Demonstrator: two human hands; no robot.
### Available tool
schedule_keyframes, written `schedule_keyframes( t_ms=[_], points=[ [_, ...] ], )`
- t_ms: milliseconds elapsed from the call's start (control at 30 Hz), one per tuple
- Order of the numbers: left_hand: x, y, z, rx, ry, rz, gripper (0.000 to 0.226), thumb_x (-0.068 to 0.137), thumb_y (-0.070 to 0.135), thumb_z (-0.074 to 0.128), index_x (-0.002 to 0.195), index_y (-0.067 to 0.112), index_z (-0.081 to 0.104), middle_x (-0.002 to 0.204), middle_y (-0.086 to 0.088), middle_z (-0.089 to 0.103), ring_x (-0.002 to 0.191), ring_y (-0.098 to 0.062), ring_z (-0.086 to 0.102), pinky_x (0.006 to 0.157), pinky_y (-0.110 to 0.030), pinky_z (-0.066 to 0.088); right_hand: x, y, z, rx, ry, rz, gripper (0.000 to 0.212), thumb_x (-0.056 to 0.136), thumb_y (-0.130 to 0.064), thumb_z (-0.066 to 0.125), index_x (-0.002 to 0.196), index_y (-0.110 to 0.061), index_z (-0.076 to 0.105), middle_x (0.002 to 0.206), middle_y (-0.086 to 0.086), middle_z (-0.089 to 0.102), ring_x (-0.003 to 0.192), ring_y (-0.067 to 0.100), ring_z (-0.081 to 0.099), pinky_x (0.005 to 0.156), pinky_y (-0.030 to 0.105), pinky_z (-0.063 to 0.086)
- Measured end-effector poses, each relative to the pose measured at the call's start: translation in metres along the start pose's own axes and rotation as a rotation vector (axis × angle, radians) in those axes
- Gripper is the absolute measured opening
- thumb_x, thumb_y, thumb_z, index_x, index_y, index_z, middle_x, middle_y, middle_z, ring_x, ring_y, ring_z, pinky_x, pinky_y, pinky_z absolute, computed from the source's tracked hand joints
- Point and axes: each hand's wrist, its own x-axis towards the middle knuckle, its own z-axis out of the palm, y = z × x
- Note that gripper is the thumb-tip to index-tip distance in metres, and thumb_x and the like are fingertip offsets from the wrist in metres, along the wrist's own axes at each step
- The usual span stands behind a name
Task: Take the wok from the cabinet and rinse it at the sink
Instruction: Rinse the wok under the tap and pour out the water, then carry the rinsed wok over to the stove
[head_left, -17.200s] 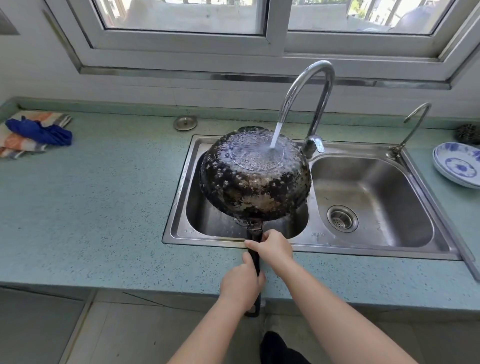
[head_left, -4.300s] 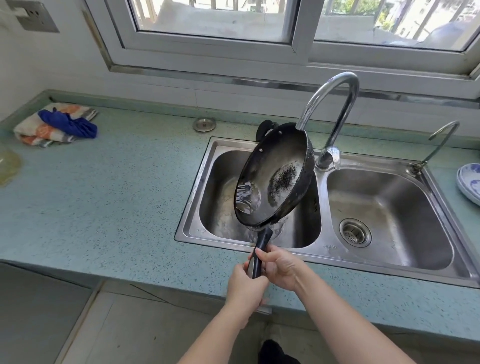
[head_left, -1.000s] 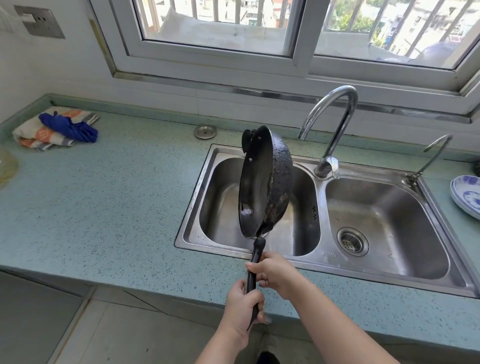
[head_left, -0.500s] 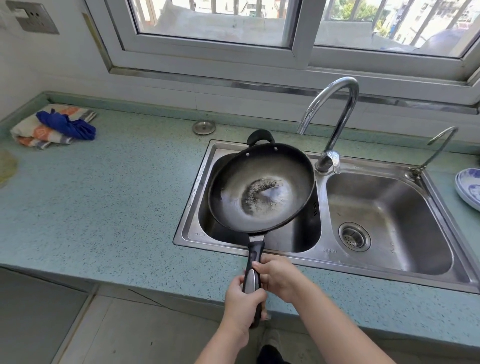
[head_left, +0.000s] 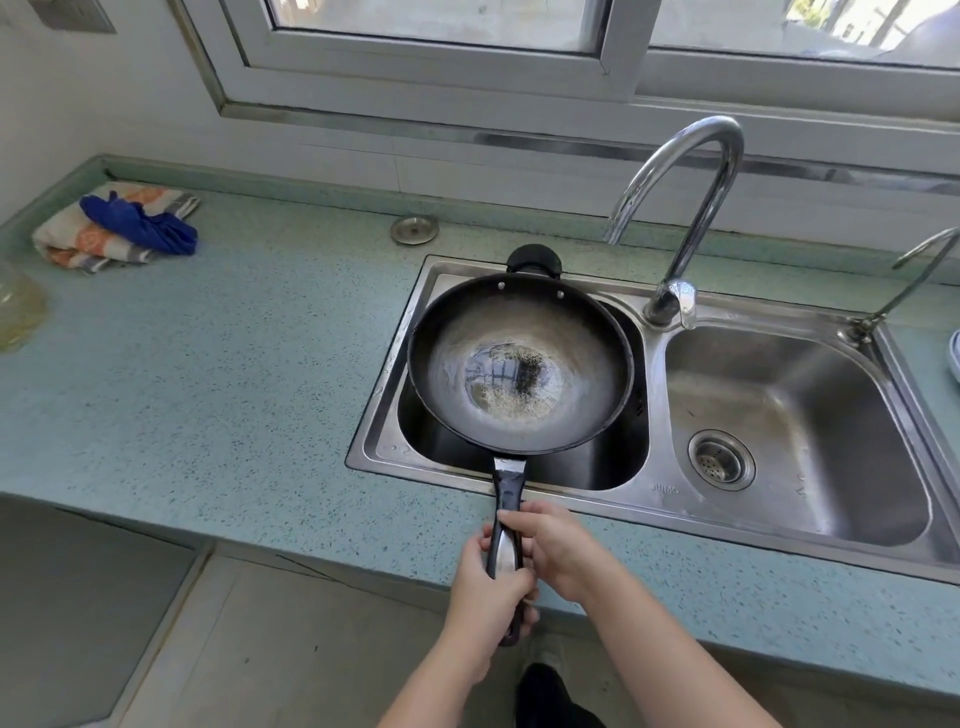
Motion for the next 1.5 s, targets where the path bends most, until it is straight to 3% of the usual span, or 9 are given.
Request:
schedule_keyframes(
  t_ms=[133, 200, 267, 500, 633, 967, 1133, 1300, 1500],
  points=[
    [-0.006, 0.006, 0.001, 0.134, 0.055, 0.046, 0.071, 0.084, 0.006, 0.061, 0.143, 0.028, 0.028, 0.107, 0.004, 0.059, 0.033, -0.006, 0.055, 0.040, -0.022, 0.048, 0.006, 0.002, 0.000, -0.038, 0.009, -0.016, 0.005, 0.089, -0.004, 0.056, 0.092, -0.005, 0.054, 0.078, 0.014, 0.066, 0.072, 0.026, 0.066, 0.067, 0.036, 0.054],
    [-0.010, 0.011, 0.002, 0.169, 0.065, 0.084, 0.074, 0.084, 0.007, 0.061, 0.144, 0.032, 0.027, 0.116, 0.006, 0.051, 0.036, -0.002, 0.058, 0.040, -0.015, 0.046, 0.008, -0.001, 0.002, -0.012, -0.009, -0.023, 0.003, 0.089, -0.004, 0.056, 0.090, -0.006, 0.055, 0.072, 0.011, 0.064, 0.065, 0.022, 0.065, 0.065, 0.036, 0.052],
    [-0.015, 0.017, 0.003, 0.211, 0.059, 0.119, 0.072, 0.083, 0.010, 0.062, 0.142, 0.035, 0.030, 0.109, 0.008, 0.056, 0.038, 0.002, 0.059, 0.040, -0.009, 0.043, 0.009, -0.004, 0.006, 0.003, -0.001, -0.026, 0.005, 0.088, -0.005, 0.057, 0.090, -0.004, 0.053, 0.069, 0.010, 0.060, 0.061, 0.021, 0.062, 0.060, 0.034, 0.051],
    [-0.029, 0.041, 0.001, 0.218, 0.040, 0.149, 0.066, 0.078, 0.006, 0.061, 0.125, 0.048, 0.041, 0.091, 0.007, 0.066, 0.035, -0.012, 0.053, 0.038, -0.019, 0.040, 0.013, -0.011, 0.020, -0.294, 0.176, -0.157, 0.023, 0.081, -0.023, 0.063, 0.085, -0.008, 0.047, 0.073, 0.009, 0.052, 0.067, 0.024, 0.056, 0.059, 0.030, 0.044],
    [-0.036, 0.052, -0.004, 0.191, 0.056, 0.180, 0.069, 0.076, 0.002, 0.056, 0.133, 0.038, 0.043, 0.088, 0.008, 0.066, 0.037, -0.014, 0.052, 0.037, -0.016, 0.037, 0.005, -0.021, 0.028, -0.334, 0.195, -0.240, 0.025, 0.082, -0.025, 0.062, 0.075, -0.009, 0.045, 0.068, 0.007, 0.048, 0.063, 0.022, 0.052, 0.055, 0.027, 0.039],
    [-0.055, 0.053, -0.004, 0.102, 0.143, 0.201, 0.059, 0.076, 0.003, 0.058, 0.124, 0.035, 0.047, 0.092, 0.004, 0.063, 0.036, -0.014, 0.051, 0.034, -0.016, 0.034, -0.010, -0.025, 0.038, -0.315, 0.078, -0.279, 0.023, 0.085, -0.019, 0.059, 0.074, -0.008, 0.041, 0.066, 0.011, 0.045, 0.059, 0.023, 0.049, 0.054, 0.029, 0.039],
    [-0.076, 0.049, -0.016, 0.051, 0.228, 0.254, 0.058, 0.076, -0.001, 0.060, 0.119, 0.035, 0.043, 0.088, -0.006, 0.059, 0.031, -0.011, 0.049, 0.033, -0.015, 0.034, -0.029, -0.022, 0.061, -0.389, 0.021, -0.362, 0.024, 0.070, -0.024, 0.060, 0.076, -0.007, 0.045, 0.071, 0.016, 0.051, 0.063, 0.026, 0.053, 0.058, 0.036, 0.044],
    [-0.113, 0.038, -0.042, 0.020, 0.325, 0.305, 0.052, 0.069, 0.010, 0.068, 0.115, 0.027, 0.048, 0.097, -0.003, 0.064, 0.032, -0.012, 0.050, 0.034, -0.017, 0.035, -0.059, -0.011, 0.094, -0.505, -0.067, -0.499, 0.023, 0.078, -0.011, 0.058, 0.068, -0.011, 0.038, 0.058, 0.006, 0.038, 0.058, 0.019, 0.041, 0.047, 0.023, 0.031],
    [-0.167, 0.018, -0.084, 0.018, 0.447, 0.348, 0.029, 0.076, 0.010, 0.067, 0.099, 0.018, 0.052, 0.056, 0.003, 0.058, 0.029, -0.009, 0.048, 0.033, -0.013, 0.031, -0.102, 0.017, 0.147, -0.589, -0.197, -0.594, 0.018, 0.074, -0.011, 0.057, 0.065, -0.012, 0.041, 0.061, 0.010, 0.041, 0.058, 0.021, 0.042, 0.054, 0.034, 0.034]
  ],
)
